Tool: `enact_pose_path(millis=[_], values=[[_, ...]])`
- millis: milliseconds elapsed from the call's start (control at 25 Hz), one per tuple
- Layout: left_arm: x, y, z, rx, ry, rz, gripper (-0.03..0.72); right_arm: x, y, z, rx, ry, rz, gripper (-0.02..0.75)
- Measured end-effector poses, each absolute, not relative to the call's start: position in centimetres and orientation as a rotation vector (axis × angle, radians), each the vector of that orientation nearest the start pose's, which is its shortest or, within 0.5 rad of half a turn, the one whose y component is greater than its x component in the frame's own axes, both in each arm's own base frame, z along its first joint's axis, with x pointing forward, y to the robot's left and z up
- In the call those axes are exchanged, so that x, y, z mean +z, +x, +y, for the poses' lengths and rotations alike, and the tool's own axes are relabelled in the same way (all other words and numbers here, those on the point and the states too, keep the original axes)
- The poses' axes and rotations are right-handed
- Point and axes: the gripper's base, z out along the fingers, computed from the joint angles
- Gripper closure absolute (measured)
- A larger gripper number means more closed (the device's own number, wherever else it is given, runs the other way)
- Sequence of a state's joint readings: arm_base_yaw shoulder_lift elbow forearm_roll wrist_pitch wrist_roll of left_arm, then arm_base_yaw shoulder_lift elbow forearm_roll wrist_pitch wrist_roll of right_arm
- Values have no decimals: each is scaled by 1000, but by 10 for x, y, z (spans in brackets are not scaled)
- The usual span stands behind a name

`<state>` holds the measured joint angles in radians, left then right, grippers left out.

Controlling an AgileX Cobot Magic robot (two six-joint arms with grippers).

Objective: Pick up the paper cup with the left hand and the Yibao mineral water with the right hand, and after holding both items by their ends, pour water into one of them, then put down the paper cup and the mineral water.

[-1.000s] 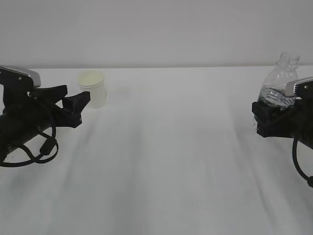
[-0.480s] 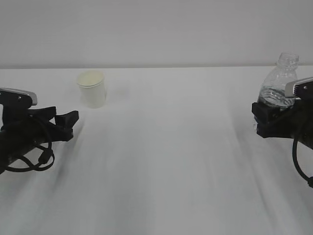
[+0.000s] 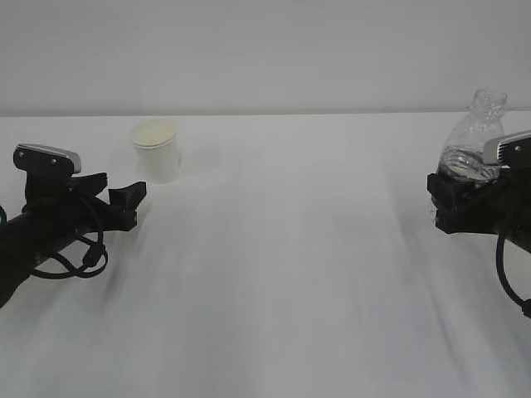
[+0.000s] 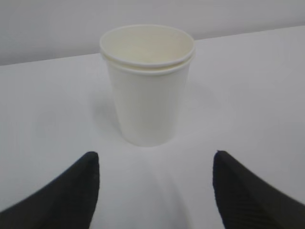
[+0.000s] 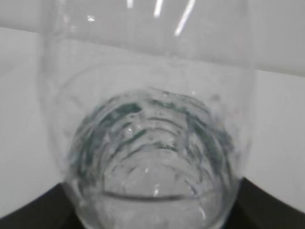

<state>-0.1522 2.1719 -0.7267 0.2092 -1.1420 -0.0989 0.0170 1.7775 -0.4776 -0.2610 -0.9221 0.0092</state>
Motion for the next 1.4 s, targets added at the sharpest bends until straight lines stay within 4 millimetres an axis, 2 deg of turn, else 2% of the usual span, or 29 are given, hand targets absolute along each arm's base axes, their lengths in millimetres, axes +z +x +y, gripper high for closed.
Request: enact_pose_path(millis=[400, 760, 1000, 1400], values=[[75, 348, -71, -286, 271, 1774, 181, 137, 289, 24, 101, -299, 1848, 303], [78, 366, -81, -323, 356, 1705, 68, 137, 289, 24, 101, -299, 1848, 303], [69, 375, -82, -326, 362, 1703, 61, 137, 289, 24, 102, -302, 1848, 303], [76, 395, -85, -316, 353, 1642, 59, 137, 289, 24, 102, -302, 1848, 303]])
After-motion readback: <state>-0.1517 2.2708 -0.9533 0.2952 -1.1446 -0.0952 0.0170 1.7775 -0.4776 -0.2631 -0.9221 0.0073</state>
